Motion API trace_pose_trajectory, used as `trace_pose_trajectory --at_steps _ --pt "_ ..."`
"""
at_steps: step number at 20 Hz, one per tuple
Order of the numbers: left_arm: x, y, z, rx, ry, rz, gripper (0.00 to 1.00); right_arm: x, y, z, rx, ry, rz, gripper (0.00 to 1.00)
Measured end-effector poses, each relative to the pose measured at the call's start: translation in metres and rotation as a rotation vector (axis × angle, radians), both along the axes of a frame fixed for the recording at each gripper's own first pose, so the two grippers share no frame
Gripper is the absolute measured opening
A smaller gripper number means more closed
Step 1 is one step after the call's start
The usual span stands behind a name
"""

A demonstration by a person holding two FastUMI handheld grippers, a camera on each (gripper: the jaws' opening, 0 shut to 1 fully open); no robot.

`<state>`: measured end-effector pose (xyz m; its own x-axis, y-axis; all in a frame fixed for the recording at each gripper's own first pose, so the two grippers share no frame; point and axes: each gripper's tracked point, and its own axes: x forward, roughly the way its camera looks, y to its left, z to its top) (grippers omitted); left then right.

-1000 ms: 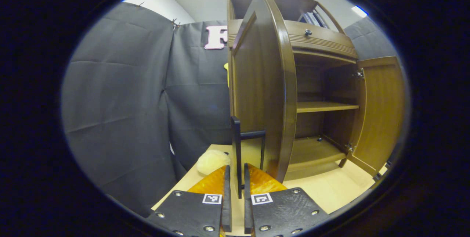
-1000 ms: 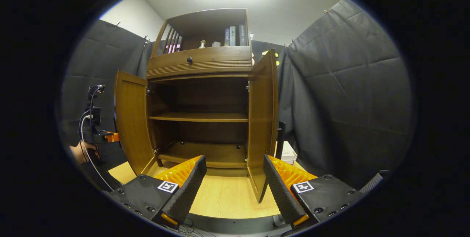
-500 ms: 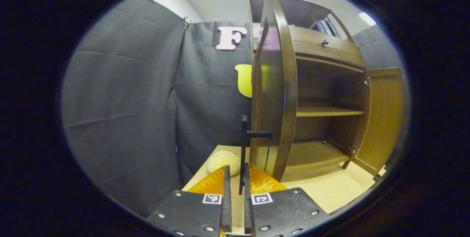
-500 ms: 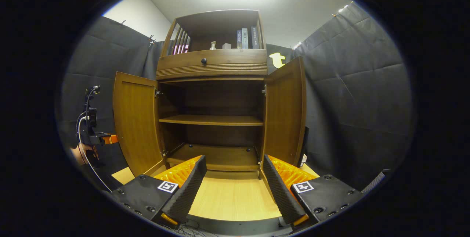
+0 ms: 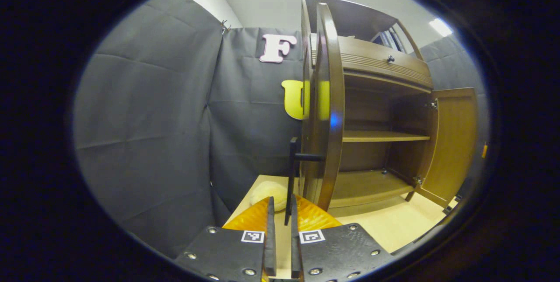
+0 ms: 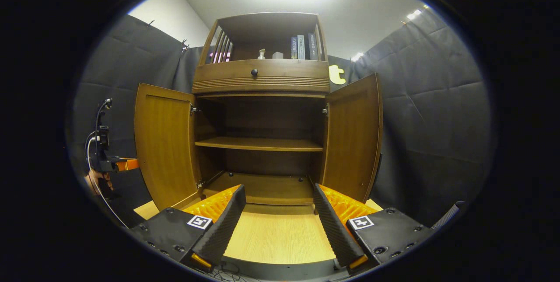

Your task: Open the right door of the double-door shoe cabinet with the right hand, and open the left door with the left hand.

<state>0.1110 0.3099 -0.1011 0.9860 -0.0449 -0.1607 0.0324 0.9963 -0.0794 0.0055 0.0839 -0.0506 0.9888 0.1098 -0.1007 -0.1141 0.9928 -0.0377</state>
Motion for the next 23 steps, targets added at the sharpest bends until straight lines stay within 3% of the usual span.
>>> trace_pose_trajectory --at_steps 6,8,14,23 --pt "-0.029 -0.009 0.024 0.002 -0.033 -0.022 0.17 -0.007 -0.009 0.013 0.019 -0.019 -0.015 0.96" --pt "-0.046 -0.019 0.034 0.005 -0.041 -0.037 0.12 -0.009 -0.016 0.017 0.029 -0.022 -0.017 0.97" --pt "-0.095 -0.043 0.067 -0.008 -0.062 -0.040 0.11 -0.023 -0.059 0.036 0.041 -0.034 -0.044 0.97" --pt "-0.157 -0.070 0.125 0.048 -0.131 -0.020 0.11 -0.048 -0.117 0.064 0.077 -0.065 -0.068 0.96"
